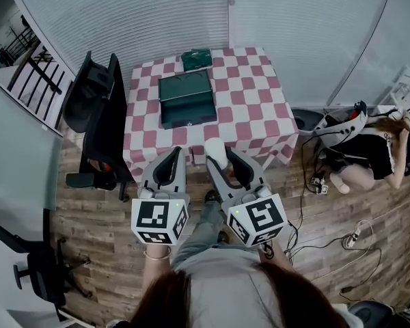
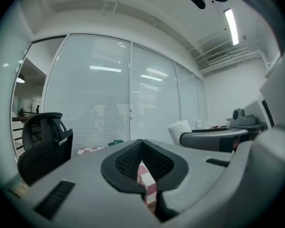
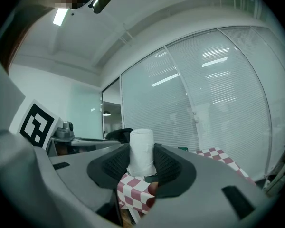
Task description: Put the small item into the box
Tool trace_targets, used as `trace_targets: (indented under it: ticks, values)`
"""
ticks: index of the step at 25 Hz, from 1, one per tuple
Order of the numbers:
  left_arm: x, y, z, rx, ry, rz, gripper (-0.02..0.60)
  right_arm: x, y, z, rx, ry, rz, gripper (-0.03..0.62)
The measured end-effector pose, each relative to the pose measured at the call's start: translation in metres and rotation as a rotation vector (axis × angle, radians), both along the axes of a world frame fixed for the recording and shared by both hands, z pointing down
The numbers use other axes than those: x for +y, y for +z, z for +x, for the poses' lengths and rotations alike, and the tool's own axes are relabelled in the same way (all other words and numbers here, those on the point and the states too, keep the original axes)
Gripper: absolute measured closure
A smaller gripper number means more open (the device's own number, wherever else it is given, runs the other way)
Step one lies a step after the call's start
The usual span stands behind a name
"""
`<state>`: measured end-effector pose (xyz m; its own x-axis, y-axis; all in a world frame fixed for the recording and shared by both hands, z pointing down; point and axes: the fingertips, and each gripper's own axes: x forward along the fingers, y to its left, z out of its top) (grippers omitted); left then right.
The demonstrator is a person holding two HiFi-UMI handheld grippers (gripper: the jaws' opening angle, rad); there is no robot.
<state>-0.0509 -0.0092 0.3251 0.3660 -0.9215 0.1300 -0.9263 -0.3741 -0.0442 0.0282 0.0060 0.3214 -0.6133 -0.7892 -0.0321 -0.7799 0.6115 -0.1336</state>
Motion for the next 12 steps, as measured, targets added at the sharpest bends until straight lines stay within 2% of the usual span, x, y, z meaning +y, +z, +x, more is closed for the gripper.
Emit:
trace_targets:
  ticks: [12]
  values:
    - [-0.073, 0.011, -0.004, 0.012, 0.013, -0.030, 0.575, -0.072, 0.018, -0.012, 0.041, -0.010, -0.045, 0.419]
